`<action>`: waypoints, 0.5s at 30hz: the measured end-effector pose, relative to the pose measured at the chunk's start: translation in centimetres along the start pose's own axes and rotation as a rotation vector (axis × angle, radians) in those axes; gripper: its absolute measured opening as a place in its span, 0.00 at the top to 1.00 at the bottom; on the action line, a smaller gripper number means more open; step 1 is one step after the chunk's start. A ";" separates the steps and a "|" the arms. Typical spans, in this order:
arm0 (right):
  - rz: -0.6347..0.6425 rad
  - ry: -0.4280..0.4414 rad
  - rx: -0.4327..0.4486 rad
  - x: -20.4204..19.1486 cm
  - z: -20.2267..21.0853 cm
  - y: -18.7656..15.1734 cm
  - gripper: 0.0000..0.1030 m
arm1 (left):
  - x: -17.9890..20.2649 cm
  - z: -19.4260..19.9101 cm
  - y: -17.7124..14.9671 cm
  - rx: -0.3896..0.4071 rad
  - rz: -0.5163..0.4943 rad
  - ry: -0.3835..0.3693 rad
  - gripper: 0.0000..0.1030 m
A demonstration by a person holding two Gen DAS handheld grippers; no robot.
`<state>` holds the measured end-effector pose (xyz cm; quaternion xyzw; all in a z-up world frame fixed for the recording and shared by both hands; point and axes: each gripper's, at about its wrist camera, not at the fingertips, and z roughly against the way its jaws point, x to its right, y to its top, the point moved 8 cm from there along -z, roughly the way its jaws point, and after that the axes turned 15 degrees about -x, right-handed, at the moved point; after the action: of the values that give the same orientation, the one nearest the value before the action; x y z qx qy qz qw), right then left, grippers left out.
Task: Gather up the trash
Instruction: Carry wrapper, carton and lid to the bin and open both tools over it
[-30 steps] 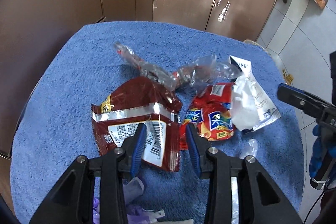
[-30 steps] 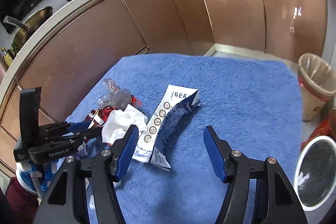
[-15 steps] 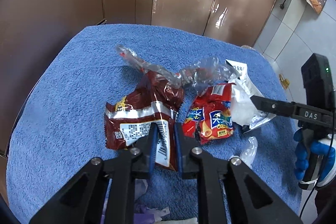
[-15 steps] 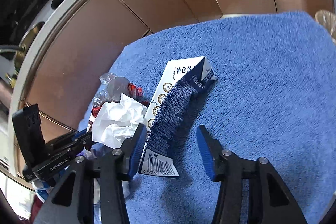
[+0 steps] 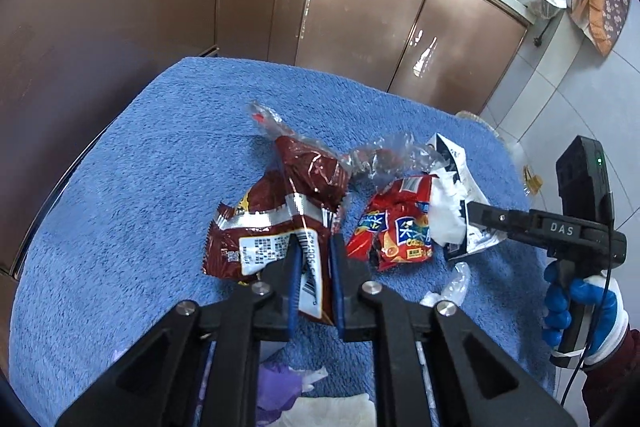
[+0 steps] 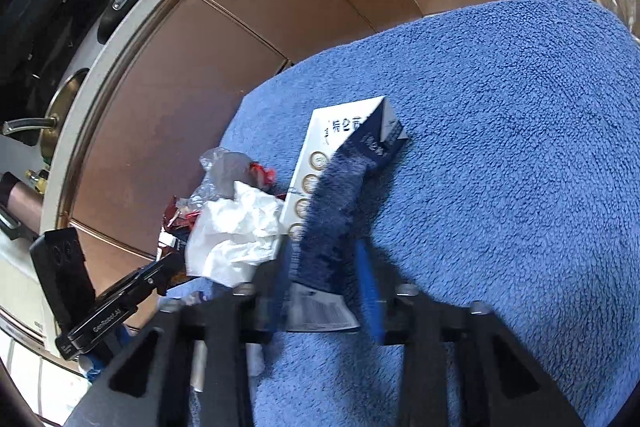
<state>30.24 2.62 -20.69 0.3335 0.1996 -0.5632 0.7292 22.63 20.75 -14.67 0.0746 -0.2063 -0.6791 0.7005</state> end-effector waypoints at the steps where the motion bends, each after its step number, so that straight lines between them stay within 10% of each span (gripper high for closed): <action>1: 0.006 -0.010 0.003 0.0 0.2 -0.1 0.87 | 0.0 0.1 -0.1 0.002 0.002 -0.001 0.88; 15: 0.051 -0.016 0.070 -1.7 5.4 -3.0 0.96 | 1.0 4.6 -1.7 0.057 0.018 -0.030 0.88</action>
<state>26.39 -0.46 -16.57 0.3593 0.1654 -0.5535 0.7329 19.24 20.44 -10.99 0.0827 -0.2367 -0.6675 0.7011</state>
